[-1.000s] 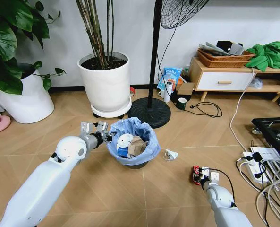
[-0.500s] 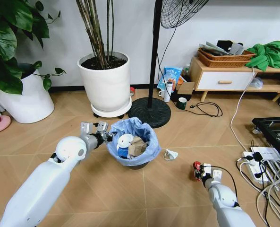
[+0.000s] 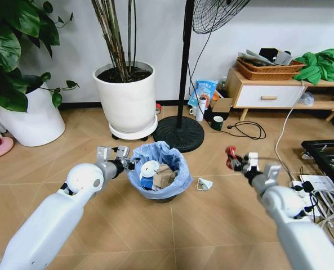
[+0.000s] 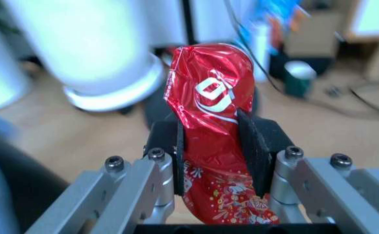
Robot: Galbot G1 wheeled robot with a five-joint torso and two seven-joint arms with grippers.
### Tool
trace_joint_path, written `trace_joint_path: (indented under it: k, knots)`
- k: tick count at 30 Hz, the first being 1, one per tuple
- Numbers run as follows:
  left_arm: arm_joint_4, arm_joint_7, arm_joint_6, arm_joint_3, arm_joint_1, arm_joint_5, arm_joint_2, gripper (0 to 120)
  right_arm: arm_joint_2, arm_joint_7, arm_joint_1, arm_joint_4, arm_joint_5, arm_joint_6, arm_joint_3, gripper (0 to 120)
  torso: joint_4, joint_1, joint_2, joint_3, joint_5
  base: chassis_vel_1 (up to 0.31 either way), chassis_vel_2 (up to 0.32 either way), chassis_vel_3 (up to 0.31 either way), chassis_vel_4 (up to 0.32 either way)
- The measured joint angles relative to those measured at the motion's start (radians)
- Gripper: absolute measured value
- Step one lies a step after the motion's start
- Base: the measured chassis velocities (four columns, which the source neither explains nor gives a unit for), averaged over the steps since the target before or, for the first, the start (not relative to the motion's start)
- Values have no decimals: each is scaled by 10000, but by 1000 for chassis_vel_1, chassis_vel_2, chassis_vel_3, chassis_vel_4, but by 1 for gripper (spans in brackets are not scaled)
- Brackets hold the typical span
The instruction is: Pick up the trash bin and place the garbage on the floor into it.
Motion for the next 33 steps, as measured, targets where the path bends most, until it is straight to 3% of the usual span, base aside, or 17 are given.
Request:
trace_joint_path:
  k: [9,12,22,28,33]
  knots:
    - [216,-59,0,441,-502,-8,-111,0,-554,-305,1533,1010,1395,-247,-1711,25,3,0,0,1,0,0,0,0,0]
    - [250,-72,1,496,-569,-14,-129,0,-581,-380,1661,1047,1453,-249,-1896,25,3,0,0,1,-1,0,0,0,0]
    - [857,-82,1,1156,-1418,-76,-384,0,-952,-1092,2987,874,1537,-218,-4313,25,1,1,0,2,1,0,0,0,0]
    - [1011,-74,1,1268,-1607,-90,-459,0,-812,-855,3067,639,1233,-224,-4744,25,1,1,0,1,-1,0,0,0,0]
    - [1102,-57,0,1301,-1698,-95,-517,0,-694,-633,3104,432,998,-201,-5012,41,1,1,0,1,0,0,0,0,0]
